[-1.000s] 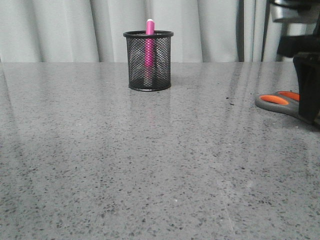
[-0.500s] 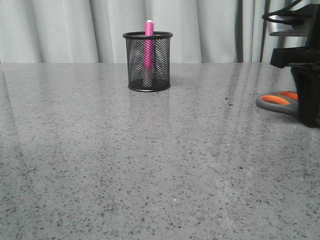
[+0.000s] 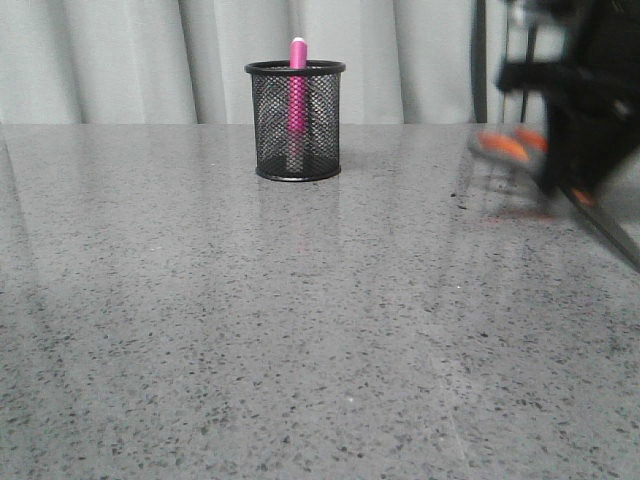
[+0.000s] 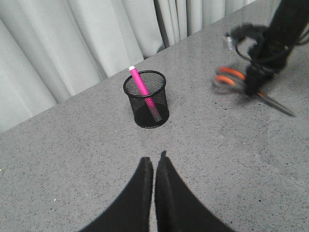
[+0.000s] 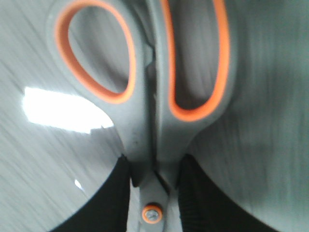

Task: Put pen and scissors into bin
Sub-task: 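Carry the scissors with the right gripper above the mesh cup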

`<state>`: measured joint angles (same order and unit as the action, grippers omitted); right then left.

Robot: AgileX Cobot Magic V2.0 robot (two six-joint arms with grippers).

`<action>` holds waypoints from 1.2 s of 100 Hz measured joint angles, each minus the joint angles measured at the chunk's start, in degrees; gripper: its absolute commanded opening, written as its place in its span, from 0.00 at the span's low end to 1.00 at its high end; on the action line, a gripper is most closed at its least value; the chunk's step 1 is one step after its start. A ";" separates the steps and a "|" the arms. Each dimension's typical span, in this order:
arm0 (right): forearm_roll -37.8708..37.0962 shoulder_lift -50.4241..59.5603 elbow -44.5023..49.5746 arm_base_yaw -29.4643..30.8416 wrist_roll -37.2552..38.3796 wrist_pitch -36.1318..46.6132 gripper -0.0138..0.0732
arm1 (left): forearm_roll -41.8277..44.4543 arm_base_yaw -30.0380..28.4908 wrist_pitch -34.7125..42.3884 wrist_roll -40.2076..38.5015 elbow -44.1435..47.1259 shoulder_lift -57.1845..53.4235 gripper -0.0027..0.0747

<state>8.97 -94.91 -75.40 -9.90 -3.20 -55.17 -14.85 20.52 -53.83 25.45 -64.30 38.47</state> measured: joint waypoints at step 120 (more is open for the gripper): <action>0.41 -16.30 -9.95 -17.32 -1.62 65.21 0.08 | -0.21 0.00 3.98 0.00 0.04 -0.20 0.01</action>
<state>9.38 -111.20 -85.35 -27.23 -4.82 10.04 -15.06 20.52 -49.85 25.45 -64.26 38.27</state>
